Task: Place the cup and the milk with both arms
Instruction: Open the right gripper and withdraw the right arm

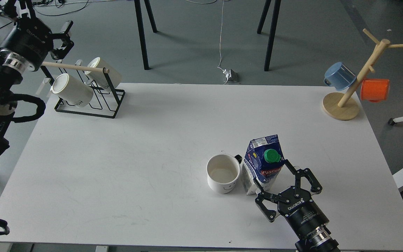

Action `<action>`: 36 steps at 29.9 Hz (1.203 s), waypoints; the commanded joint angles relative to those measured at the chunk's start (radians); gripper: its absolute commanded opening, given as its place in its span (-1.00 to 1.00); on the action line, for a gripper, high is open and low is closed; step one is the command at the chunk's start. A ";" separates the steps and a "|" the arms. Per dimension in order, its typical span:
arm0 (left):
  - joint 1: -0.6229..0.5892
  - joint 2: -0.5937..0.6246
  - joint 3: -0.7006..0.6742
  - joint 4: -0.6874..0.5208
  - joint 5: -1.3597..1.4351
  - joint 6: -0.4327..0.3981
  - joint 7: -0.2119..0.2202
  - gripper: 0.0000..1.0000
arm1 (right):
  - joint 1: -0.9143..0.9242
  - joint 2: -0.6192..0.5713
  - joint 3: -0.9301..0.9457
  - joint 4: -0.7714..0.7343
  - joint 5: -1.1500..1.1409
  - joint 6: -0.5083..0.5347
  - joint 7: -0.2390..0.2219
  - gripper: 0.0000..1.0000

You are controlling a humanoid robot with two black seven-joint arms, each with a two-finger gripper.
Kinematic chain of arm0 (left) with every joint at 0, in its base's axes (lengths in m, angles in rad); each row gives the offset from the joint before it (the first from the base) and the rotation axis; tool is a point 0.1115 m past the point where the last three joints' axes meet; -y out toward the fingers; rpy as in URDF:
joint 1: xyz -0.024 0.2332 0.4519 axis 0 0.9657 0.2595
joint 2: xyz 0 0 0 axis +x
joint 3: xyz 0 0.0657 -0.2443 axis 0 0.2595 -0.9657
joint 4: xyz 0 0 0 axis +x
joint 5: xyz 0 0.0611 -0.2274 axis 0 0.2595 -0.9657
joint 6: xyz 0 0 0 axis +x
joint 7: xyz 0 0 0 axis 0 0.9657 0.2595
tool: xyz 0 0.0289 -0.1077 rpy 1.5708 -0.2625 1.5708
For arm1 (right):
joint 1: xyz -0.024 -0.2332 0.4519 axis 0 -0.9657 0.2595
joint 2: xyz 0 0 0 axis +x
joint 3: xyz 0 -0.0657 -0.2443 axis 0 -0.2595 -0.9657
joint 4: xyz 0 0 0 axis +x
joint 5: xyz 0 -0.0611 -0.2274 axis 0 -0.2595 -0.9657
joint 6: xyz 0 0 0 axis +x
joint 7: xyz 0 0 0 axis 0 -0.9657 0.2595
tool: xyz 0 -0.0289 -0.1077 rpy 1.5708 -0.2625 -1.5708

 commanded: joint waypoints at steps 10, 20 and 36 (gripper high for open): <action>-0.001 0.004 -0.003 0.000 -0.002 0.000 -0.001 0.99 | -0.164 -0.057 0.070 0.030 -0.001 0.000 0.000 0.96; -0.003 0.026 -0.018 -0.003 -0.026 0.000 0.001 0.99 | -0.187 -0.232 0.331 0.087 0.005 0.000 0.000 0.96; -0.001 0.021 -0.017 0.000 -0.187 0.000 0.016 0.99 | 0.627 -0.425 0.348 -0.442 0.011 0.000 0.015 0.99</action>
